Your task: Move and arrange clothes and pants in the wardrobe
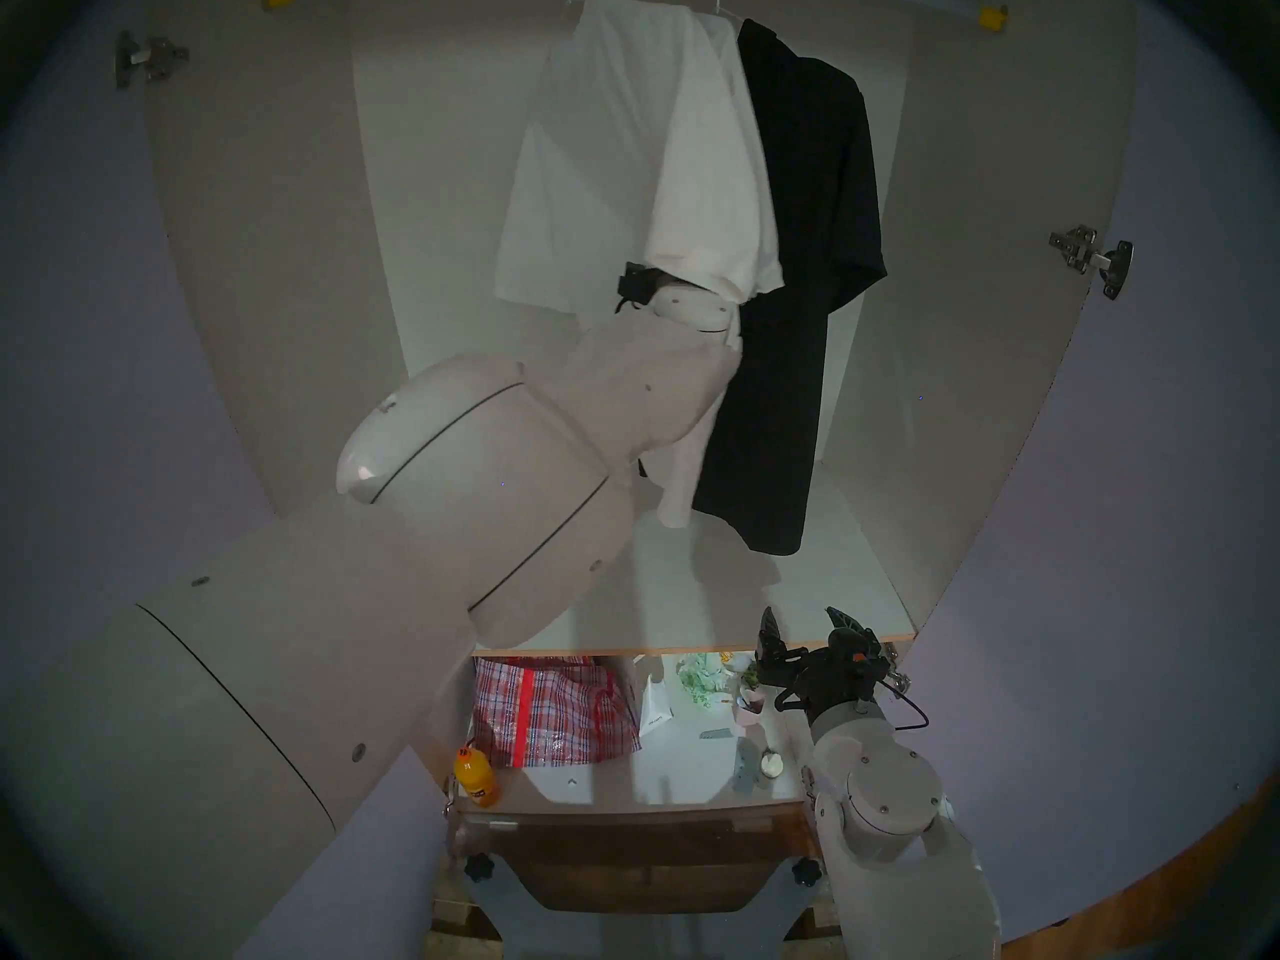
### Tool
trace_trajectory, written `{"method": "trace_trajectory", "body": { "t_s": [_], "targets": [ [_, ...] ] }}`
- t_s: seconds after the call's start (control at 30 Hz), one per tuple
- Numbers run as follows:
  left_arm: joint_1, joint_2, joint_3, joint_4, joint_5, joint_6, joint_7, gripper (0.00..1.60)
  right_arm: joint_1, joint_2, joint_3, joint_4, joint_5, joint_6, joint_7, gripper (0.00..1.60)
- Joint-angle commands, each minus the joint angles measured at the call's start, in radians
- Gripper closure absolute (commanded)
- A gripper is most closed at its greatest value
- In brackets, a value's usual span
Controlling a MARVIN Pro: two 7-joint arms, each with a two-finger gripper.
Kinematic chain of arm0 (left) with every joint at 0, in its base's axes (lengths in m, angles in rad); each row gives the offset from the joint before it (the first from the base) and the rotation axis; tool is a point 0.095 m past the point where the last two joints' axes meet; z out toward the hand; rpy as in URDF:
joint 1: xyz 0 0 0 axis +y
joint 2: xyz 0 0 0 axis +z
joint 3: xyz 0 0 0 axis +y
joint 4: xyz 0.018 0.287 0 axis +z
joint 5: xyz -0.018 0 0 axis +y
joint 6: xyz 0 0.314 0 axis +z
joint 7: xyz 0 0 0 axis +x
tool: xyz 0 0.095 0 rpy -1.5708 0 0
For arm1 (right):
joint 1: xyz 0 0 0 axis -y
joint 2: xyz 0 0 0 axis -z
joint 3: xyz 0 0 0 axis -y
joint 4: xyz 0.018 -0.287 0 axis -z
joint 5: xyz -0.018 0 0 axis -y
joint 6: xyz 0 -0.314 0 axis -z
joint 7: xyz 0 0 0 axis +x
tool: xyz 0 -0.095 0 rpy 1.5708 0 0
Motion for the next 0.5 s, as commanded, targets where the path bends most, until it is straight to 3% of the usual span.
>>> {"method": "trace_trajectory", "body": {
  "t_s": [0.0,0.17,0.47],
  "targets": [
    [-0.047,-0.033,0.010,-0.027,0.007,0.002,-0.042,0.00,0.010,-0.003,-0.002,-0.023,0.001,-0.006,0.000,0.00],
    [-0.045,-0.092,0.017,-0.031,0.007,0.018,-0.038,0.00,0.011,-0.003,-0.002,-0.022,0.001,-0.006,0.000,0.00],
    [-0.013,-0.092,0.049,-0.138,-0.002,0.053,-0.073,0.00,0.012,-0.002,-0.002,-0.018,0.001,-0.006,0.001,0.00]
  ]
}}
